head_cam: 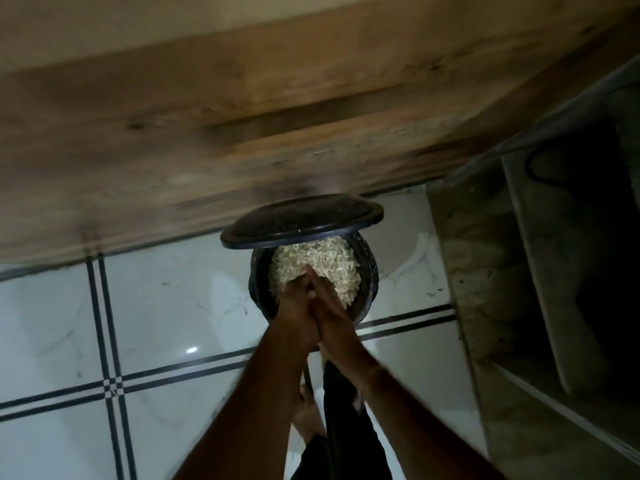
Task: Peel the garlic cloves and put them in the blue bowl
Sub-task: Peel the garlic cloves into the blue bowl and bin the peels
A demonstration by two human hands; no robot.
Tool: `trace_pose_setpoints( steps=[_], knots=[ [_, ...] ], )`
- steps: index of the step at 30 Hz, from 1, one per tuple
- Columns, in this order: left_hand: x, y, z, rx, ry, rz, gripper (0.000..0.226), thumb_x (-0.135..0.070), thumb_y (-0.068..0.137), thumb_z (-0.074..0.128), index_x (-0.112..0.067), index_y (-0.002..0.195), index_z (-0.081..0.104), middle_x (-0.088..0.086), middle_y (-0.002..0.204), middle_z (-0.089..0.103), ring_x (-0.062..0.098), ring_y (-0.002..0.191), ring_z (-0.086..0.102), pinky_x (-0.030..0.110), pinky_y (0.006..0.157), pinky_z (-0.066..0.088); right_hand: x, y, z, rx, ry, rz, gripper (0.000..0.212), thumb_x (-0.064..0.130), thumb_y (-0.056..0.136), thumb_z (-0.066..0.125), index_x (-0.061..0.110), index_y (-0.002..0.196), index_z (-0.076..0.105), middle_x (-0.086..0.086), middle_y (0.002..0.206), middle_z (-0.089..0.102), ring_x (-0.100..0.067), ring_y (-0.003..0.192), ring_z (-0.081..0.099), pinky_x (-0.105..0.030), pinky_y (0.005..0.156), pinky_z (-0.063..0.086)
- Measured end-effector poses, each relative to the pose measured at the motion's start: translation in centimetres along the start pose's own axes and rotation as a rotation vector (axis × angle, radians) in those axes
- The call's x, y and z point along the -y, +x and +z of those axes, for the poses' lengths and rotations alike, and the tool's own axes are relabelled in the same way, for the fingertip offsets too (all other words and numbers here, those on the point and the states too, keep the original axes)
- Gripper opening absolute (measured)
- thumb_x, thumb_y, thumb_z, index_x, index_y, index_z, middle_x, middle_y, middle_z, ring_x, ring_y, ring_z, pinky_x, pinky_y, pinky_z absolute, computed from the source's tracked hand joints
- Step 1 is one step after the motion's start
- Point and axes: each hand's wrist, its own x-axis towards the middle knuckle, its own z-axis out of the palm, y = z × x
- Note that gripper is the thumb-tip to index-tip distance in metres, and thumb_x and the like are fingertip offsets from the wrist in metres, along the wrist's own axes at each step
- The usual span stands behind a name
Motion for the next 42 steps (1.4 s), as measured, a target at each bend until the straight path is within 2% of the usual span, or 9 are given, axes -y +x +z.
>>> trace_pose_setpoints(
  steps=[4,8,11,14,18,22,25,30,42],
  knots=[
    [1.0,-3.1,1.0,0.054,-0.163,0.015,0.048,-0.041,0.109,0.040,-0.006,0.136,0.058,0.014,0.125,0.066,0.028,0.122,0.058,0.047,0.111,0.037,2.1,-1.4,-0.3,-0.082,-0.014,0.029,0.052,0.053,0.107,0.044,0.046,0.158,0.035,0.015,0.165,0.033,-0.009,0.150,0.034,-0.032,0.124,0.030],
    [1.7,-9.2,0.9,0.104,0.111,0.123,0.044,-0.036,0.108,0.047,-0.012,0.144,0.057,0.011,0.150,0.057,0.030,0.133,0.055,0.047,0.115,0.040,-1.0,-2.2,-1.9,-0.194,-0.241,-0.006,0.102,0.104,0.072,0.021,0.045,0.150,0.050,0.001,0.163,0.044,-0.025,0.150,0.041,-0.053,0.124,0.031],
    [2.8,-15.0,0.4,-0.041,0.428,0.272,0.038,-0.034,0.108,0.052,-0.019,0.142,0.056,0.003,0.141,0.060,0.024,0.126,0.057,0.035,0.095,0.048,2.0,-8.2,-3.2,-0.237,-0.289,-0.018,0.081,0.083,0.090,0.032,0.034,0.151,0.052,-0.002,0.159,0.048,-0.025,0.145,0.046,-0.051,0.120,0.038],
    [5.5,-20.3,-0.6,-0.112,0.844,0.504,0.045,-0.035,0.106,0.056,-0.020,0.149,0.054,0.005,0.153,0.052,0.028,0.135,0.054,0.039,0.111,0.046,7.1,-19.2,-3.5,-0.272,-0.184,-0.144,0.040,0.040,0.111,0.047,0.024,0.146,0.057,-0.001,0.145,0.060,-0.019,0.134,0.056,-0.036,0.112,0.047],
    [10.8,-28.2,-0.1,0.002,1.246,0.752,0.046,-0.039,0.103,0.061,-0.027,0.147,0.056,0.002,0.153,0.054,0.022,0.136,0.053,0.036,0.113,0.045,9.6,-31.8,-6.0,-0.417,-0.155,-0.267,0.019,0.032,0.111,0.048,0.031,0.125,0.061,0.024,0.116,0.064,0.015,0.108,0.060,-0.002,0.090,0.041],
    [17.5,-34.9,1.9,0.188,1.476,0.963,0.045,-0.036,0.103,0.062,-0.024,0.145,0.058,0.000,0.149,0.057,0.017,0.137,0.052,0.029,0.110,0.040,9.1,-42.0,-9.2,-0.586,-0.160,-0.382,0.053,0.058,0.104,0.041,0.023,0.135,0.066,0.012,0.130,0.066,0.005,0.118,0.059,-0.015,0.102,0.044],
    [22.6,-38.5,3.6,0.322,1.573,1.033,0.034,-0.034,0.103,0.063,-0.030,0.137,0.060,-0.004,0.143,0.060,0.013,0.135,0.053,0.021,0.099,0.037,8.4,-48.6,-13.0,-0.687,-0.168,-0.427,0.043,0.054,0.108,0.041,0.030,0.133,0.066,0.017,0.125,0.064,0.013,0.114,0.056,-0.011,0.097,0.044],
    [31.9,-41.6,7.3,0.539,1.748,1.186,0.033,-0.037,0.102,0.063,-0.031,0.135,0.062,-0.010,0.136,0.064,0.009,0.126,0.057,0.025,0.100,0.045,5.5,-56.2,-21.3,-0.870,-0.132,-0.455,0.032,0.046,0.107,0.049,0.029,0.125,0.069,0.012,0.118,0.069,-0.004,0.109,0.066,-0.037,0.094,0.058],
    [56.0,-42.2,17.5,0.785,1.906,1.235,0.026,-0.028,0.098,0.069,-0.020,0.123,0.070,-0.006,0.120,0.072,0.010,0.111,0.065,0.031,0.098,0.053,-5.7,-68.4,-40.1,-1.204,-0.051,-0.305,0.026,0.035,0.108,0.054,0.026,0.127,0.071,0.009,0.121,0.070,-0.007,0.111,0.065,-0.034,0.096,0.054]
  ],
)
